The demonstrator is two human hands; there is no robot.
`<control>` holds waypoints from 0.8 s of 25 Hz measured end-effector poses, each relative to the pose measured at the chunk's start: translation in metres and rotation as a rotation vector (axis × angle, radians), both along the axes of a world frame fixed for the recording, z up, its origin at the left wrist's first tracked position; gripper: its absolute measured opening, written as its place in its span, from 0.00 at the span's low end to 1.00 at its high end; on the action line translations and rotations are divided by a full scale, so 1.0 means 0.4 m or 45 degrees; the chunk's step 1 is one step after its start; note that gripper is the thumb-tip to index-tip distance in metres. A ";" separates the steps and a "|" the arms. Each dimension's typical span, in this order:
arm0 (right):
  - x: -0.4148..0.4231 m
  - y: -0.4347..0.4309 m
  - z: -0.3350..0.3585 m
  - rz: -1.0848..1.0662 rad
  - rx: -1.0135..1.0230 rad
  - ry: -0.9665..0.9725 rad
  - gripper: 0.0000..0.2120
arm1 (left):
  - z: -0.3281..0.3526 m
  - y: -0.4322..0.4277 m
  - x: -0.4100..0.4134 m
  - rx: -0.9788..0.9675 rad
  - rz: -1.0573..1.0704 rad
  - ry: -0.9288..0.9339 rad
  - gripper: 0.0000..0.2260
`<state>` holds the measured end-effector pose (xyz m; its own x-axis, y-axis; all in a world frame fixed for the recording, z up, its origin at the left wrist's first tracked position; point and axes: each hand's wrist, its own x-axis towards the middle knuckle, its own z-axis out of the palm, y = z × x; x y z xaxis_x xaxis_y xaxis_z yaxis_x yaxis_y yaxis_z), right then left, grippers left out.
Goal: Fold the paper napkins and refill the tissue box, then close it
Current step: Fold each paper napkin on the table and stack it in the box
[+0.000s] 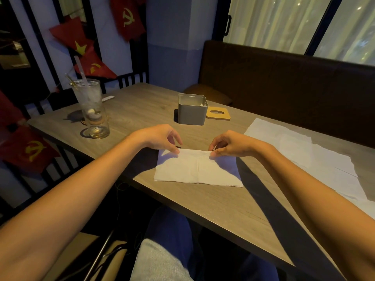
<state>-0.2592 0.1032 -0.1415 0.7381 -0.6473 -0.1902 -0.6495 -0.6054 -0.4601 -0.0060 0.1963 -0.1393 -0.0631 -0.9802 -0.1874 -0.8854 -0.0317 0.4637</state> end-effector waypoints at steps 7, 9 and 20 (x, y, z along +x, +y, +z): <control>0.055 0.130 -0.105 0.007 -0.448 -0.066 0.22 | -0.109 0.111 -0.175 -0.446 -0.210 -0.179 0.20; 0.046 0.165 -0.141 0.009 -0.440 0.065 0.27 | -0.146 0.133 -0.177 -0.300 -0.188 -0.333 0.25; -0.124 0.149 -0.124 -0.271 -0.393 0.401 0.42 | -0.105 0.213 -0.042 -0.026 0.009 -0.475 0.34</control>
<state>-0.3088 0.1627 -0.1910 0.5210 -0.8387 -0.1585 -0.8522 -0.5215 -0.0417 -0.0226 0.2814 -0.1813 0.0128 -0.9841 -0.1770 -0.9934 -0.0326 0.1097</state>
